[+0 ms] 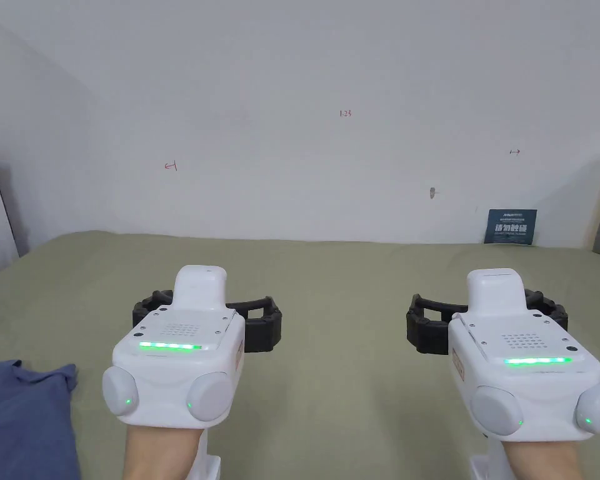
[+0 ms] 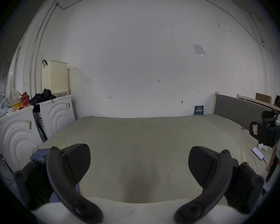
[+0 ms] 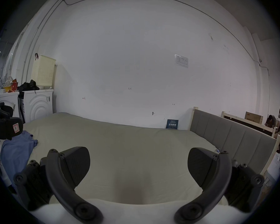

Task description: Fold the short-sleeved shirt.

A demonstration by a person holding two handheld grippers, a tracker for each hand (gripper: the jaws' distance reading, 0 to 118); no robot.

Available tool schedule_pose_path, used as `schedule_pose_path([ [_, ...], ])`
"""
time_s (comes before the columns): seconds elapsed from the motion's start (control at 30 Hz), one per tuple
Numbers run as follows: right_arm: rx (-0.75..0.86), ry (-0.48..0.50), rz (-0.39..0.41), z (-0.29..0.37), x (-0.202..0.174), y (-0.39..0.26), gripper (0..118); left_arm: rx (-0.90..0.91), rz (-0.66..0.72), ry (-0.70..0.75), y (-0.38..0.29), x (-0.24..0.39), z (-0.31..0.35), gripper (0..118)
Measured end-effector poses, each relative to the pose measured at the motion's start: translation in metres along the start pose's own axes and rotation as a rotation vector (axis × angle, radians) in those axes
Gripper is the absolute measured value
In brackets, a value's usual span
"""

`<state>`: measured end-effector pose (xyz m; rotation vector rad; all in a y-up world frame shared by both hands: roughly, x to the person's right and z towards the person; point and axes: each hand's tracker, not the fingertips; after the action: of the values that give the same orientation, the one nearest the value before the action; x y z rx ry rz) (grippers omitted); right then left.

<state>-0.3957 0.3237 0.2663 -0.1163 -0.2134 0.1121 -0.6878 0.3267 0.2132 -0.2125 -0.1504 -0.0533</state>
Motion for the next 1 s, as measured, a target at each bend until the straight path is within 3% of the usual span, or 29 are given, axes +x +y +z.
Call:
schedule_pose_path([
  [1.0,0.002,0.005,-0.022,0.0027,-0.0005,-0.0003,118,0.008,-0.002,-0.011,0.0007,-0.0015,0.0006,118],
])
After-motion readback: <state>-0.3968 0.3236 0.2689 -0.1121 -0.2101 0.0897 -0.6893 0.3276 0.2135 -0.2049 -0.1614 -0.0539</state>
